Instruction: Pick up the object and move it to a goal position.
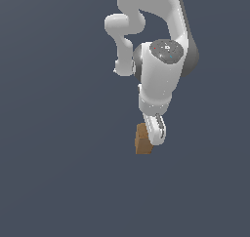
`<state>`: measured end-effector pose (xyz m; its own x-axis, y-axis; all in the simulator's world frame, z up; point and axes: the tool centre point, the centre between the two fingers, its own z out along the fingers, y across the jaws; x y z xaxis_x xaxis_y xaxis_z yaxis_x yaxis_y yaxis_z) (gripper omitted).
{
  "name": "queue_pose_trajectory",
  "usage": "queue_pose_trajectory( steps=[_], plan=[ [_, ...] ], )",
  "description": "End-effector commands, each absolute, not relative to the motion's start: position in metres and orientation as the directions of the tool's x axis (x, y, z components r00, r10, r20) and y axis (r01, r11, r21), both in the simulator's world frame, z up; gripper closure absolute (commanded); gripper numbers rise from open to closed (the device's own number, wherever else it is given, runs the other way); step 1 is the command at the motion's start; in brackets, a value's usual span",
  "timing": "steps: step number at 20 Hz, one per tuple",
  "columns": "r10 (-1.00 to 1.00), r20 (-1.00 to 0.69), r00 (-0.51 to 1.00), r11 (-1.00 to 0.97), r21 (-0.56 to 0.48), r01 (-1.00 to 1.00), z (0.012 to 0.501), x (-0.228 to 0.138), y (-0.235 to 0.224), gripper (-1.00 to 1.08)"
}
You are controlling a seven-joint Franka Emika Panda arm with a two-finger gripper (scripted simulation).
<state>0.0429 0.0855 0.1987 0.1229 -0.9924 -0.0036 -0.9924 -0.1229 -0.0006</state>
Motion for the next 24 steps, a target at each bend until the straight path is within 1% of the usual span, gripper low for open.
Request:
queue_pose_trajectory(
  steps=[1, 6, 12, 24],
  plan=[
    [-0.996, -0.002, 0.094, -0.094, 0.0, -0.996, 0.196, 0.044, 0.086, -0.92],
    [-0.998, 0.0, 0.066, -0.066, 0.0, -0.998, 0.193, 0.046, 0.088, -0.92],
    [-0.998, 0.0, 0.068, -0.068, 0.0, -0.998, 0.19, 0.046, 0.088, -0.92],
    [-0.998, 0.0, 0.064, -0.064, 0.0, -0.998, 0.144, 0.045, 0.087, -0.92]
  ],
)
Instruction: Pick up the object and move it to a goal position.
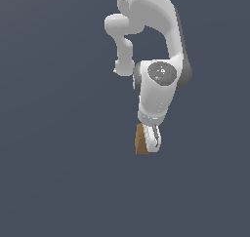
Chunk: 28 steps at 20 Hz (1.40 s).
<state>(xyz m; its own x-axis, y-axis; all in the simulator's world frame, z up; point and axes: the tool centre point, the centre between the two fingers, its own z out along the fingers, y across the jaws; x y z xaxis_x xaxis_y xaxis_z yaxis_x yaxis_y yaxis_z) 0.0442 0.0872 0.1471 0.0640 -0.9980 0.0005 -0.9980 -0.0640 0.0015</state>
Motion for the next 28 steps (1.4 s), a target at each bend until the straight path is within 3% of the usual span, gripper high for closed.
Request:
queue_pose_trajectory(
  steps=[1, 4, 5, 19, 28],
  plan=[
    [-0.998, 0.0, 0.064, -0.064, 0.0, -0.998, 0.143, 0.045, 0.087, -0.92],
    [-0.998, 0.0, 0.064, -0.064, 0.0, -0.998, 0.143, 0.046, 0.088, -0.92],
    [-0.998, 0.0, 0.064, -0.064, 0.0, -0.998, 0.143, 0.046, 0.088, 1.08],
    [-0.998, 0.0, 0.064, -0.064, 0.001, -0.998, 0.148, 0.045, 0.089, 1.08],
    [-0.998, 0.0, 0.064, -0.064, 0.001, -0.998, 0.197, 0.034, 0.102, 1.08]
  ],
)
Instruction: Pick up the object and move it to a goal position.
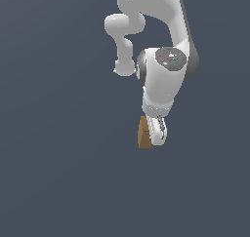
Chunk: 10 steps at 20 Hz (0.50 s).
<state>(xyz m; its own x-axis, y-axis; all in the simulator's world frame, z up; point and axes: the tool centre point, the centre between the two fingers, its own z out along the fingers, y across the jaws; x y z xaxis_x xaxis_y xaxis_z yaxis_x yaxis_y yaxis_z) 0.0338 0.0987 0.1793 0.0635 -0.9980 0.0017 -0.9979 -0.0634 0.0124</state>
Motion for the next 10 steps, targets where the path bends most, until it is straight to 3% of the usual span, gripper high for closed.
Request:
queue_pose_trajectory(
  steps=[1, 10],
  plan=[
    [-0.998, 0.0, 0.063, -0.063, 0.0, -0.998, 0.206, 0.032, 0.105, 1.08],
    [-0.998, 0.002, 0.063, -0.063, 0.0, -0.998, 0.303, 0.012, 0.131, 1.08]
  ],
)
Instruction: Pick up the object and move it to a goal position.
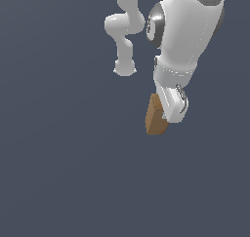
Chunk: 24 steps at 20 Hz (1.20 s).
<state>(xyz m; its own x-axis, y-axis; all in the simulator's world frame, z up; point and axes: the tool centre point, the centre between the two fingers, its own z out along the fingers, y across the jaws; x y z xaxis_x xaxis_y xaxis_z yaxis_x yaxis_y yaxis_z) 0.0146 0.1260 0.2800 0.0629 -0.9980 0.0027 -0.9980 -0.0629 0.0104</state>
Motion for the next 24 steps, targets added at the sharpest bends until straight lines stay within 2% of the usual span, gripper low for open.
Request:
queue_pose_trajectory(
  steps=[1, 15, 24],
  plan=[
    [-0.998, 0.002, 0.063, -0.063, 0.0, -0.998, 0.315, 0.01, 0.134, 1.08],
    [-0.998, 0.002, 0.063, -0.063, 0.0, -0.998, 0.465, -0.017, 0.176, 1.08],
    [-0.998, 0.001, 0.063, -0.063, 0.0, -0.998, 0.526, -0.027, 0.195, 1.08]
  ],
)
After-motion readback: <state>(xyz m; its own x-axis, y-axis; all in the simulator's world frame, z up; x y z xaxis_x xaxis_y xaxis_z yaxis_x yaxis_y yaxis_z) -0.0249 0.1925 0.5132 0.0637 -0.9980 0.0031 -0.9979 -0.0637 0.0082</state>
